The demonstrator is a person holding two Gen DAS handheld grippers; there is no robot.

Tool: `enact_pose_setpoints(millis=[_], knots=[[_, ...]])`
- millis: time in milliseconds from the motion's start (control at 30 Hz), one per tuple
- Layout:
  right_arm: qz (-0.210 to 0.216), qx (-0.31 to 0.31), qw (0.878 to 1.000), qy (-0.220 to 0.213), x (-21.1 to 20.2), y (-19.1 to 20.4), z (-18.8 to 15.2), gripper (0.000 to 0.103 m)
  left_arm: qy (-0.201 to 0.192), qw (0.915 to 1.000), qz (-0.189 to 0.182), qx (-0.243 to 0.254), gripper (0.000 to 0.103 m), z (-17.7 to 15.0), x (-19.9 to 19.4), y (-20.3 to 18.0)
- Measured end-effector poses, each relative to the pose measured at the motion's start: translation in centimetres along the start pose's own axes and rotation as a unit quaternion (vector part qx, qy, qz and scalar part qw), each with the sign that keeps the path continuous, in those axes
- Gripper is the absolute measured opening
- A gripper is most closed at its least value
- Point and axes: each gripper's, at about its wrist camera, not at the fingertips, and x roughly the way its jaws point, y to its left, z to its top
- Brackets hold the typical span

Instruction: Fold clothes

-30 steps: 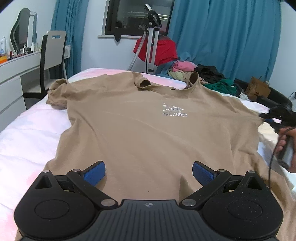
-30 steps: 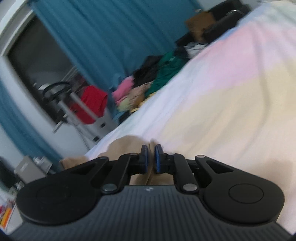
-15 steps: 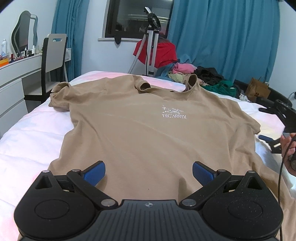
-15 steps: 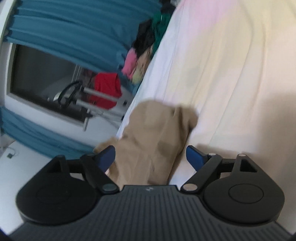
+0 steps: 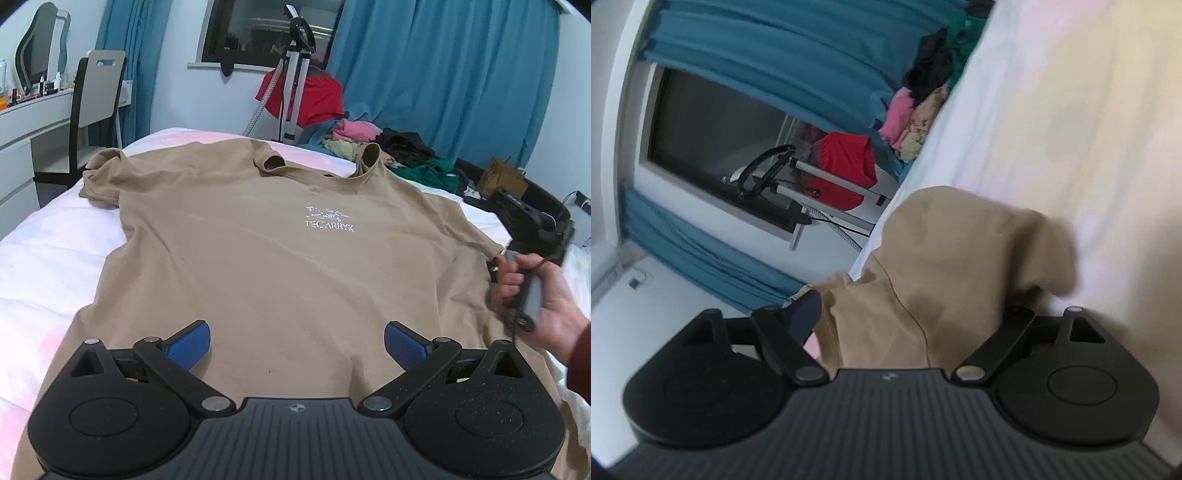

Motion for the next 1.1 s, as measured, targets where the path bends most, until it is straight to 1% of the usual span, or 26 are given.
enact_pose_setpoints(millis=[67, 133, 200, 333, 400, 467, 500, 533, 567, 633, 800, 900, 1000, 1067, 1100], knots=[[0.018, -0.008, 1.000, -0.007, 1.2, 0.3, 0.2, 0.087, 0.005, 1.0000, -0.002, -0.005, 0.101, 0.0, 0.3, 0.1], [0.026, 0.005, 1.000, -0.015, 2.5, 0.1, 0.5, 0.087, 0.011, 0.9999, -0.003, -0.011, 0.101, 0.0, 0.7, 0.2], [0.015, 0.011, 1.000, -0.024, 3.6, 0.0, 1.0, 0.087, 0.020, 0.9996, -0.003, -0.019, 0.101, 0.1, 1.5, 0.3], [0.011, 0.008, 1.000, -0.027, 5.6, 0.4, 2.5, 0.087, 0.032, 0.9989, -0.005, -0.033, 0.101, 0.3, 2.5, 0.4], [0.014, 0.007, 0.999, -0.029, 6.4, 0.6, 3.3, 0.087, 0.027, 0.9989, -0.005, -0.038, 0.101, 0.5, 2.4, 0.5], [0.035, 0.008, 0.997, -0.066, 5.8, 0.8, 3.7, 0.074, 0.019, 0.9989, -0.005, -0.042, 0.101, 0.9, 2.2, 0.5], [0.048, 0.002, 0.996, -0.076, 5.4, 1.0, 3.8, 0.053, 0.016, 0.9989, -0.005, -0.044, 0.101, 1.1, 2.1, 0.5], [0.040, -0.020, 0.996, -0.081, 5.2, 1.7, 3.8, 0.023, 0.012, 0.9989, -0.005, -0.046, 0.101, 1.3, 2.0, 0.5], [0.031, -0.042, 0.995, -0.085, 4.9, 2.5, 3.9, 0.011, 0.008, 0.9988, -0.005, -0.048, 0.101, 1.5, 1.8, 0.5], [0.004, -0.086, 0.993, -0.083, 4.5, 4.2, 4.0, 0.008, 0.001, 0.9986, -0.005, -0.052, 0.101, 1.8, 1.6, 0.5], [-0.031, -0.156, 0.981, -0.114, 2.0, 9.2, 4.7, 0.007, -0.025, 0.9970, -0.004, -0.073, 0.101, 2.8, 0.1, 1.4], [-0.050, -0.196, 0.970, -0.132, 0.8, 12.7, 4.5, 0.007, -0.041, 0.9954, 0.003, -0.087, 0.101, 3.5, -1.1, 2.6], [-0.059, -0.259, 0.954, -0.140, 0.2, 16.9, 2.6, 0.007, -0.061, 0.9940, 0.026, -0.086, 0.101, 4.0, -2.4, 3.7], [-0.065, -0.314, 0.938, -0.134, 0.8, 20.0, 0.3, 0.007, -0.068, 0.9927, 0.049, -0.087, 0.101, 4.2, -3.1, 4.7], [-0.064, -0.344, 0.928, -0.127, 1.4, 21.5, -1.5, 0.007, -0.069, 0.9918, 0.062, -0.088, 0.101, 4.3, -3.3, 5.2]])
